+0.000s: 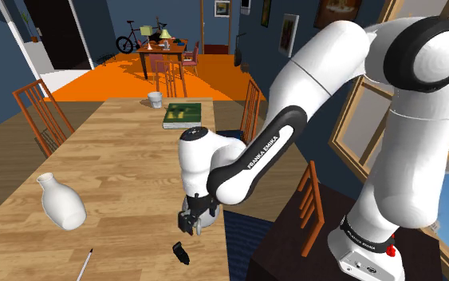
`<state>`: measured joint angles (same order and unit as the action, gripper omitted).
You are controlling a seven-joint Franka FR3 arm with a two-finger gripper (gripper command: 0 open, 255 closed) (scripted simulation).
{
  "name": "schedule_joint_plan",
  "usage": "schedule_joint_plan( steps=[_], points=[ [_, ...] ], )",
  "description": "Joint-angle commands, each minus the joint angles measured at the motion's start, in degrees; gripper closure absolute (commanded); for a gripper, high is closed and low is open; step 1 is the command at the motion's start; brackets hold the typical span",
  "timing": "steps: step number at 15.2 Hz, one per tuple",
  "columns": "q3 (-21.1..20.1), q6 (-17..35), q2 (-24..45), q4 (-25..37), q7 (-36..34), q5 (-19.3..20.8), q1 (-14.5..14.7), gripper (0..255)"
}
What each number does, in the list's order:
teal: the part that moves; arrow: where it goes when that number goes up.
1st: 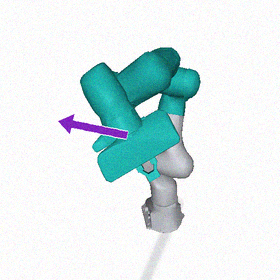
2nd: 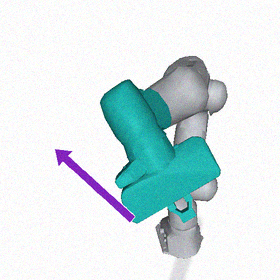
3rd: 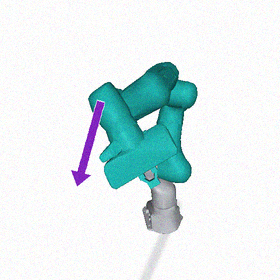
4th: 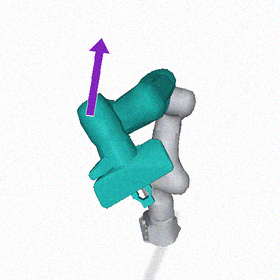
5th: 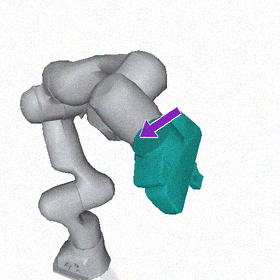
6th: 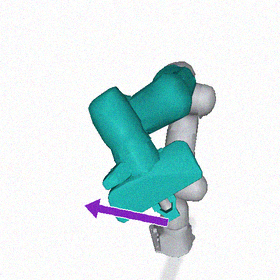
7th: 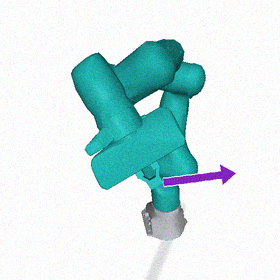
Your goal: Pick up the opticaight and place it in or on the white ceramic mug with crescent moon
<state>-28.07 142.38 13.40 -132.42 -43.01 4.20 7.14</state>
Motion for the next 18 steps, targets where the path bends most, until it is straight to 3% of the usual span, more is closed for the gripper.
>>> schedule_joint_plan(
  steps=[1, 8, 18],
  points=[
    [1.33, 1.9, 5.2, 2.77, -3.4, 3.55, 1.85, 0],
    [6.7, 4.48, 21.08, 15.25, -11.44, 10.52, 10.08, 0],
    [9.05, 8.23, 26.3, 16.78, -12.86, 12.54, 12.21, 0]
  ],
)
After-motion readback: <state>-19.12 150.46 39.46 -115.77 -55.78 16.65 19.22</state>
